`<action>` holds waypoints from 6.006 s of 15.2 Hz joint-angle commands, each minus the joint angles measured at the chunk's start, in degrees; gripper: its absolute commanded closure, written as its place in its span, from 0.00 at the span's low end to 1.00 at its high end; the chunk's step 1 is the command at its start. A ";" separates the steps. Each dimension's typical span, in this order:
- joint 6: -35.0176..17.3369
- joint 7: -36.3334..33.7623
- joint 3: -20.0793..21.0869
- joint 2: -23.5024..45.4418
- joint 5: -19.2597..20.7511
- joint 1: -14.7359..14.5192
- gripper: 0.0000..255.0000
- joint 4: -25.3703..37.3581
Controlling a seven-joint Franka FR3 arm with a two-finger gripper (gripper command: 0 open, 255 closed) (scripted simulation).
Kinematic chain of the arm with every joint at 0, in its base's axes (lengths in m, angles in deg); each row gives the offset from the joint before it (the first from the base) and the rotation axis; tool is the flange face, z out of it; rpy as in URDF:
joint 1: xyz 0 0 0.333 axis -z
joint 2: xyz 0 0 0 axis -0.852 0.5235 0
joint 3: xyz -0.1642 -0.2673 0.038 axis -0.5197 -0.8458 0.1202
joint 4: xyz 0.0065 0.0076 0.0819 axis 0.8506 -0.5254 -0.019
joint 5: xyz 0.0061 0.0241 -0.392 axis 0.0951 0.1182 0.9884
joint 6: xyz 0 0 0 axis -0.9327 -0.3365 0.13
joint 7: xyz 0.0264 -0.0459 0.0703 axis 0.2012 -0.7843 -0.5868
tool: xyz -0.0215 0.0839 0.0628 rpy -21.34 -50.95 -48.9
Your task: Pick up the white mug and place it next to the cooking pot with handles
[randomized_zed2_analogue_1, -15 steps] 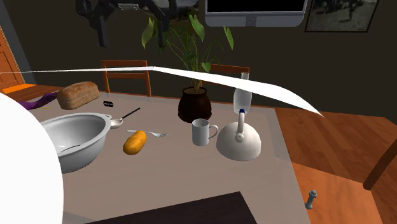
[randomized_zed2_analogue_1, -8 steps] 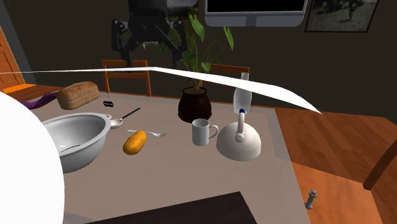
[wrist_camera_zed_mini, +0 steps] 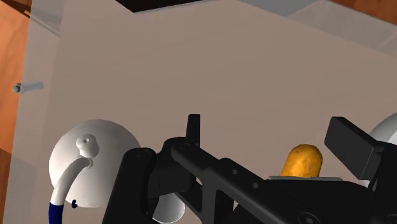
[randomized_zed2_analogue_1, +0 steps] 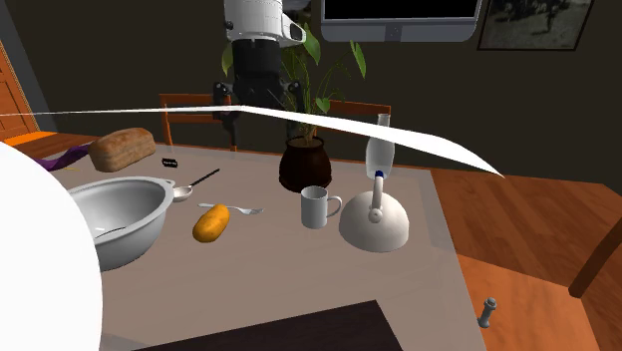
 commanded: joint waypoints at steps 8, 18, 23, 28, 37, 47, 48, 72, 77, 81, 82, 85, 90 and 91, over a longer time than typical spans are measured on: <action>-8.55 3.50 -1.35 20.36 -2.85 1.25 0.00 11.91; -11.00 6.36 -0.77 43.10 -6.34 4.44 0.00 32.21; -9.20 6.88 -0.20 55.18 -7.39 6.44 0.00 46.20; -8.57 6.95 0.15 62.00 -7.78 7.51 0.00 53.74; -11.37 7.09 0.39 64.37 -8.03 7.70 0.00 53.31; -11.36 7.09 0.39 64.37 -8.03 7.70 1.00 53.31; -11.36 7.09 0.39 64.37 -8.03 7.70 1.00 53.31; -2.50 6.93 -0.69 53.16 -6.93 6.88 1.00 50.97; 0.07 6.87 -0.90 51.04 -6.65 6.75 1.00 51.43; 2.22 6.82 -1.06 49.49 -6.44 6.67 1.00 52.05; 2.77 6.81 -1.10 49.11 -6.39 6.65 1.00 52.22; 4.48 6.78 -1.20 48.09 -6.24 6.61 1.00 52.92; 7.42 6.73 -1.36 46.58 -6.01 6.56 1.00 54.36; 5.93 6.10 -1.34 44.27 -5.80 5.73 1.00 50.56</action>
